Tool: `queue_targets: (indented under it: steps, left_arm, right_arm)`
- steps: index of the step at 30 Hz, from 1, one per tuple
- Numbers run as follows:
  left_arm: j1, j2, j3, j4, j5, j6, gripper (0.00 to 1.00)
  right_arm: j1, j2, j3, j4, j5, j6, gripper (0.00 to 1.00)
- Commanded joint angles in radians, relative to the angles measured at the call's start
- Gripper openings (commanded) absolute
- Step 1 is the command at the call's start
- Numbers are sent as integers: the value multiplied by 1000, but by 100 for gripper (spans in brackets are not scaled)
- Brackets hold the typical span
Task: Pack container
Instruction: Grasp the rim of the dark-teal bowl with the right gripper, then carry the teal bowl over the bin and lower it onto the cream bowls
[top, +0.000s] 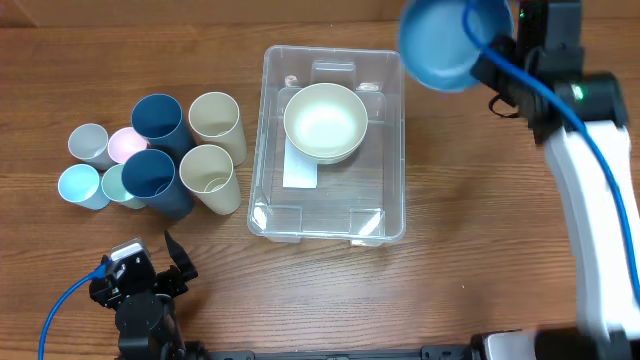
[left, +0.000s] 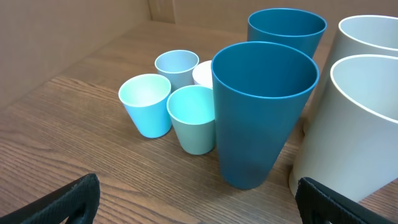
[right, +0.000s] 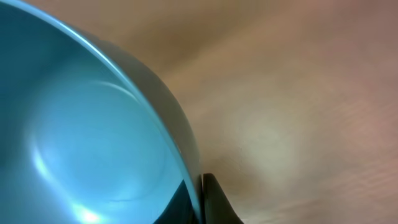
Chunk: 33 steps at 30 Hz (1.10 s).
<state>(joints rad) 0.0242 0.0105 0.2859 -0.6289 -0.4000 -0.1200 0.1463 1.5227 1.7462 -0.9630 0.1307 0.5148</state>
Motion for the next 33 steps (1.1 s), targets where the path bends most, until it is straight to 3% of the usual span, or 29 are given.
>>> queue_targets:
  steps: [1,5,13,15,16,18,19,21,25,30,33]
  left_arm:
    - [5,-5,13,-2,9,8,100]
    - [5,-5,13,-3,9,8,100]
    - [5,-5,13,-3,9,8,100]
    - [5,-5,13,-3,9,8,100]
    - [5,-5,13,-3,9,8,100]
    - [5,-5,13,-3,9,8,100]
    - [5,-5,13,-3,9,8,100]
    - [5,-5,13,-3,9,8,100]
    - [5,-5,13,-3,9,8,100]
    - [5,-5,13,-3,9,8,100]
    - [5,-5,13,-3,9,8,100]
  right_arm:
    - [151,2,1,1,-62,4,4]
    - [248,108,-8,6,-41,13,4]
    - [253,405,-8,25,-136,10,4]
    - [253,430,-8,48,-192,-47,4]
    - [253,433,-8,58,-232,-97,9]
    - [253,422,-3,37,-237,-119,39]
    - [253,410,0,29,-238,-119,45]
    - [253,371,3,10,-242,-118,48]
    - [272,316,3,-73,-287,-119,40]
    - [346,320,-36,-145,-331,-121,6]
    - [403,320,-96,-80,-309,-122,5]
